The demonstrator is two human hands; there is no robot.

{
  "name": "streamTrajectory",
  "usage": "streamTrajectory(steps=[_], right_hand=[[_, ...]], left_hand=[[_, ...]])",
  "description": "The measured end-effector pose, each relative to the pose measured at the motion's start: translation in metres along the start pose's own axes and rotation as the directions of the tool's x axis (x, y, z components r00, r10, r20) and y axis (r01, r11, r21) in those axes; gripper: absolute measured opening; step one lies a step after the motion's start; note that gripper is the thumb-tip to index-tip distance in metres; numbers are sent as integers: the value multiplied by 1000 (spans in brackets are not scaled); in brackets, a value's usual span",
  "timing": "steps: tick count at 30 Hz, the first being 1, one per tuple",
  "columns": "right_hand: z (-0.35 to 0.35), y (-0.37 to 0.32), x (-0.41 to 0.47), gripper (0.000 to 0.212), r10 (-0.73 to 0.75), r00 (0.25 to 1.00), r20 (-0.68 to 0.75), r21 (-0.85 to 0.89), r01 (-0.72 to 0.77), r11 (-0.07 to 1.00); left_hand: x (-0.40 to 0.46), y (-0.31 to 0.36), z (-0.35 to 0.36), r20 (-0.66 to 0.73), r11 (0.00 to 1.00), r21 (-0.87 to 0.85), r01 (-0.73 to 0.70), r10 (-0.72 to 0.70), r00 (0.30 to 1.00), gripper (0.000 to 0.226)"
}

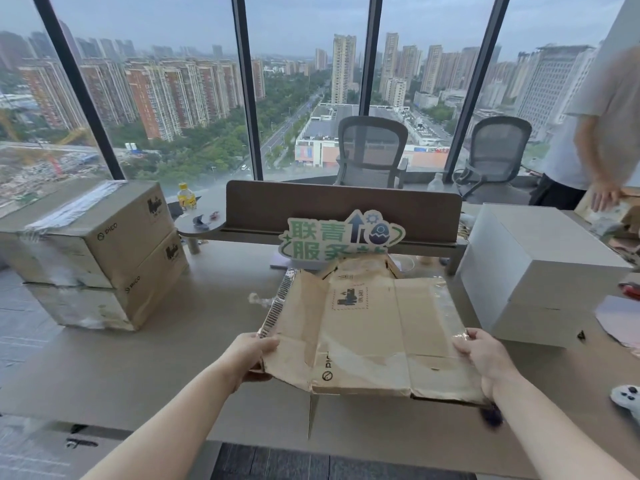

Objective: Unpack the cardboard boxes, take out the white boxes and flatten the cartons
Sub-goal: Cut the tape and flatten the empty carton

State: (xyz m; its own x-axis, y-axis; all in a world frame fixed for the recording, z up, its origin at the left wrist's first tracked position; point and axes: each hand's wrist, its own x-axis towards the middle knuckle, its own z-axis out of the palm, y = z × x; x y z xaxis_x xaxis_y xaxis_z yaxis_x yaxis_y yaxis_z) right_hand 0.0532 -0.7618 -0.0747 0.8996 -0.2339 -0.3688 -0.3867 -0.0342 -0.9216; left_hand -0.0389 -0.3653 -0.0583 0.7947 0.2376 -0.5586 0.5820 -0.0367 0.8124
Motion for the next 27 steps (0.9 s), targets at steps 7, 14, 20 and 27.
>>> streamTrajectory(steps=[7,14,20,27], right_hand=[[2,-13,0,15,-22,1000,20,24,21,999],[22,-24,-9,16,-11,995,99,168,-6,986],[18,-33,-12,18,-76,994,78,177,61,982],[27,-23,-10,21,-131,990,48,103,126,987]], left_hand=[[11,-54,19,103,946,-18,325,-322,941,56],[23,-55,41,415,810,-352,470,-315,854,80],[30,-37,25,205,820,-505,270,-190,960,38],[47,-32,-17,-210,945,-295,-140,79,975,22]])
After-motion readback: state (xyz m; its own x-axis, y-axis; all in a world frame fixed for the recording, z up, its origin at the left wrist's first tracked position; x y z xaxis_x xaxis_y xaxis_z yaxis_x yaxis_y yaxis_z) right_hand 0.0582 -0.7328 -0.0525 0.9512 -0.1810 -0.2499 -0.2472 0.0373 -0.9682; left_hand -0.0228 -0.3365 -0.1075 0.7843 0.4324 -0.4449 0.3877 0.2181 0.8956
